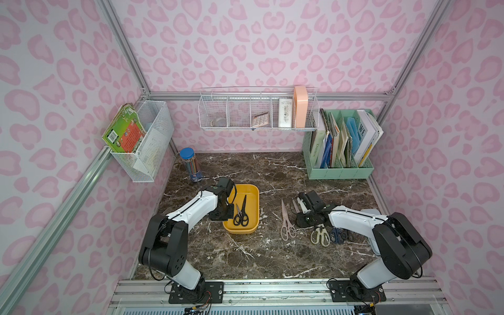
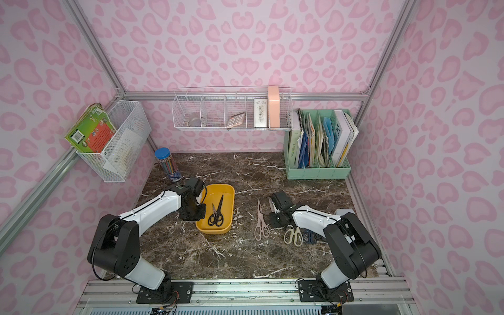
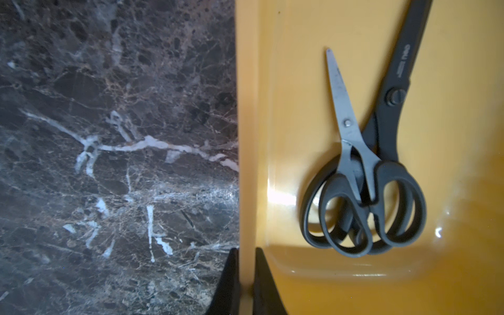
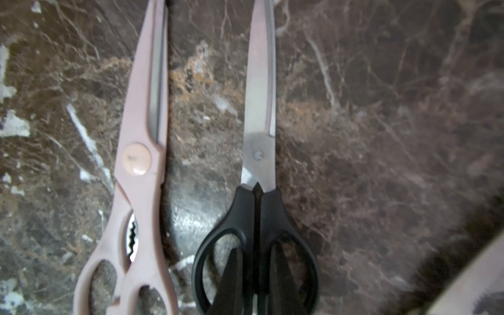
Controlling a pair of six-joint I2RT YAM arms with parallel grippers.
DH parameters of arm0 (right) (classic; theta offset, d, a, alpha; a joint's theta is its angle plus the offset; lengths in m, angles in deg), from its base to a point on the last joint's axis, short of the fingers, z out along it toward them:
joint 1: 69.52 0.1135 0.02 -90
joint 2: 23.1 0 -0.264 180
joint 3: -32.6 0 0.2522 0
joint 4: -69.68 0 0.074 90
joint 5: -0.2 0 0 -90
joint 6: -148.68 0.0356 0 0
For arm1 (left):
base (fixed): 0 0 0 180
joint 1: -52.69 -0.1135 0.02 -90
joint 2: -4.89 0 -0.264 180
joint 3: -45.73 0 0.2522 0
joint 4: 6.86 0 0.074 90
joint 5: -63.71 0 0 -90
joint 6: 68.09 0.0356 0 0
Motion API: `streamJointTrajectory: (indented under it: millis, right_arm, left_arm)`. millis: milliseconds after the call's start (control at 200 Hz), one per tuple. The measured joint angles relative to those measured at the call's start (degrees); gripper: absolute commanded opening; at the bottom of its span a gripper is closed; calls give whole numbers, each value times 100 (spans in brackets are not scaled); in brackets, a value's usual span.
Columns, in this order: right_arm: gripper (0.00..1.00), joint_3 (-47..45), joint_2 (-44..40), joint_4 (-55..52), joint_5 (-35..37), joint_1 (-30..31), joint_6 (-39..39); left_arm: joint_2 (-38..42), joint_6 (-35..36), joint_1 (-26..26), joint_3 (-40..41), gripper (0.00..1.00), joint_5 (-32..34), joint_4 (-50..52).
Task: Put the scissors into the storage box
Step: Pick up the scissors from the center of the board, then place the scissors in the storage box.
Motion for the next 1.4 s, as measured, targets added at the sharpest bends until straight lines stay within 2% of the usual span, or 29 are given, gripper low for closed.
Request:
streamJointTrajectory:
  millis: [400,655,795,840,880,960,1020,1085,1220,1400]
  right_arm:
    - [0,780,-210,-450,-125,138,-2]
    - [0,1814,188,-387,-479,1023,197]
    - [0,2181,686,-223,-859,1266,404]
    - [0,2286,857,-184,-1008,1322,472]
    - [0,2393,1010,-146,-1106,1364,498]
    - [0,2643,1294,-129,-1331,1443,588]
    - [0,2820,1478,-87,-1473,1482,623]
    - [0,3038,1663,-70,-1615,1499,691]
    - [14,3447,2033,-57,-1742,1488,901]
    - [41,3661,2385,-28,-1888,1502,1051]
  left_arm:
    - [20,-396,245,24,0,-308,-52]
    - [-227,-435,439,-212,0,-304,-11]
    - [-306,-435,444,-299,0,-289,92]
    - [-313,-435,448,-319,9,-282,114]
    - [-310,-437,448,-328,26,-280,122]
    - [-295,-470,450,-337,32,-269,138]
    - [-229,-492,461,-341,40,-262,157]
    - [-98,-498,461,-361,43,-243,177]
    - [214,-509,461,-363,44,-146,188]
    - [894,-627,461,-212,49,260,205]
